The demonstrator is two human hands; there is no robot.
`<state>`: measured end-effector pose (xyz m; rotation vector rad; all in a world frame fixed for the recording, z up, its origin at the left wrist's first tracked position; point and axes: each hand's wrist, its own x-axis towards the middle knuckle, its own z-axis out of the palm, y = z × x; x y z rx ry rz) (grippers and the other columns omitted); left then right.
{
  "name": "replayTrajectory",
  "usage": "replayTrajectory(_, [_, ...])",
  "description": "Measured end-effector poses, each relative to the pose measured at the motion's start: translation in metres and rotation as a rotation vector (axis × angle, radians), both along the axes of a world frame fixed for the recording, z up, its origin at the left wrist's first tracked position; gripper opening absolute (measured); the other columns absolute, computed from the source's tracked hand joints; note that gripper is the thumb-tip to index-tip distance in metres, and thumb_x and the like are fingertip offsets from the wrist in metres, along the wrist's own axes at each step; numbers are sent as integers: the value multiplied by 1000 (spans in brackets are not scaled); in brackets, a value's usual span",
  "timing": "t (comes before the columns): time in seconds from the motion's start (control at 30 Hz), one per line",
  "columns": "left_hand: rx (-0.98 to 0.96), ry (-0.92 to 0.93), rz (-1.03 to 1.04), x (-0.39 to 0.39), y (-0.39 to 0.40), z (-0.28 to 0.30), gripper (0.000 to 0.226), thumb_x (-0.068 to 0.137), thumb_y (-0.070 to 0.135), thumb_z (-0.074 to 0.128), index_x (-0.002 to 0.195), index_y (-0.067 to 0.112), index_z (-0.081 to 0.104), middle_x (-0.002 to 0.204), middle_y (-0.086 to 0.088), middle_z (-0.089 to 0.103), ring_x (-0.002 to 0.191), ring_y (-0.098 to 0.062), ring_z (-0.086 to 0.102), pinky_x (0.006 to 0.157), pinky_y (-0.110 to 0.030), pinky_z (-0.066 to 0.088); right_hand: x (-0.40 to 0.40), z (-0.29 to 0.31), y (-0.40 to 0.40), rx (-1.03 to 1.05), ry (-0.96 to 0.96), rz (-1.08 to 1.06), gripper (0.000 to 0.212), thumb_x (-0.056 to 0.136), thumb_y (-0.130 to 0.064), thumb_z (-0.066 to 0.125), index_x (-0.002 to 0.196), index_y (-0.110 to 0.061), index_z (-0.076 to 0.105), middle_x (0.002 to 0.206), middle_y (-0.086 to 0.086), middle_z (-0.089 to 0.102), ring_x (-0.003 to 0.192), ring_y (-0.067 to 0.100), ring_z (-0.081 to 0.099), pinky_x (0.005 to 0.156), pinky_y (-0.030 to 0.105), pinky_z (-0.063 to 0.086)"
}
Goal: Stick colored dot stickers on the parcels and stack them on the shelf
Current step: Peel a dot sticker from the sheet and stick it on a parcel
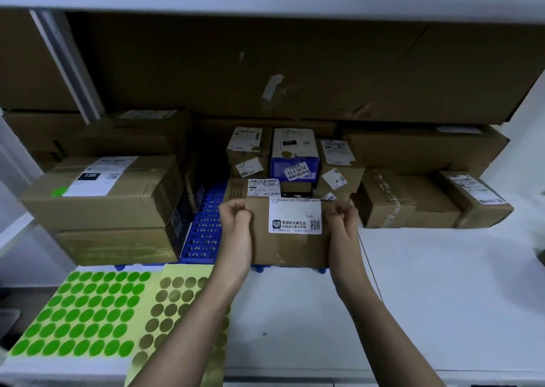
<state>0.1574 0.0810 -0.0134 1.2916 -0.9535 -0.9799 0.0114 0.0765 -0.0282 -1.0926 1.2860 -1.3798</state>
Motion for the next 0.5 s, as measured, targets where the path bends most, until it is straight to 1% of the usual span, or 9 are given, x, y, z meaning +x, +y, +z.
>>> replayTrajectory(0.03, [27,-8,6,-1,1,-10,12,98,15,34,99,24,41,104,-2,50,88,-12,51,72,-37,49,0,-11,-2,34,18,-11,37,90,-51,48,121,-31,44,112,-6,57,102,10,54,79,36,52])
replayTrajectory(0.07, [38,-43,16,-1,0,-24,10,98,15,36,101,22,43,109,-3,51,90,-11,52,76,-34,48,-1,-22,-4,59,38,-28,32,94,-47,48,119,-29,47,113,-4,58,102,10,55,84,38,51])
replayTrajectory(0.13, [84,-131,34,0,0,-56,12,98,18,42,108,19,49,117,-5,51,95,-9,51,87,-28,43,-3,-49,-6,118,88,-60,28,97,-42,45,119,-25,52,113,-2,60,100,8,57,89,35,49])
replayTrajectory(0.17, [124,-197,40,1,1,-72,18,98,20,44,114,16,52,120,-5,47,99,-11,50,94,-28,40,-3,-62,-5,156,122,-67,34,96,-46,46,120,-24,55,115,-1,60,102,10,57,92,36,48])
replayTrajectory(0.2, [175,-261,41,2,2,-85,24,98,22,46,120,15,53,121,-6,44,103,-14,49,100,-28,37,-3,-75,-4,191,166,-64,46,91,-57,46,122,-25,57,119,2,58,105,14,57,95,39,48])
replayTrajectory(0.27, [250,-361,30,5,3,-109,31,97,20,48,127,14,54,115,-9,42,106,-21,50,100,-28,36,-3,-103,-3,249,262,-49,68,77,-73,41,122,-26,60,123,7,56,108,20,57,96,45,48])
replayTrajectory(0.3, [287,-400,11,5,4,-118,32,97,20,48,128,14,55,112,-10,43,104,-24,52,97,-28,39,-3,-116,-3,281,293,-40,69,77,-73,40,122,-24,61,122,10,56,106,21,58,94,46,49])
replayTrajectory(0.4, [337,-500,-54,7,10,-136,36,97,20,47,132,13,54,111,-14,47,95,-25,53,88,-29,44,-2,-128,3,325,363,-18,48,94,-49,46,128,-18,56,123,13,54,101,23,60,92,45,50])
replayTrajectory(0.5, [306,-530,-40,8,19,-147,41,96,17,50,136,12,48,119,-13,49,99,-20,51,85,-24,41,-2,-133,11,361,365,-26,42,96,-33,52,133,-15,44,123,8,54,101,20,58,91,41,49])
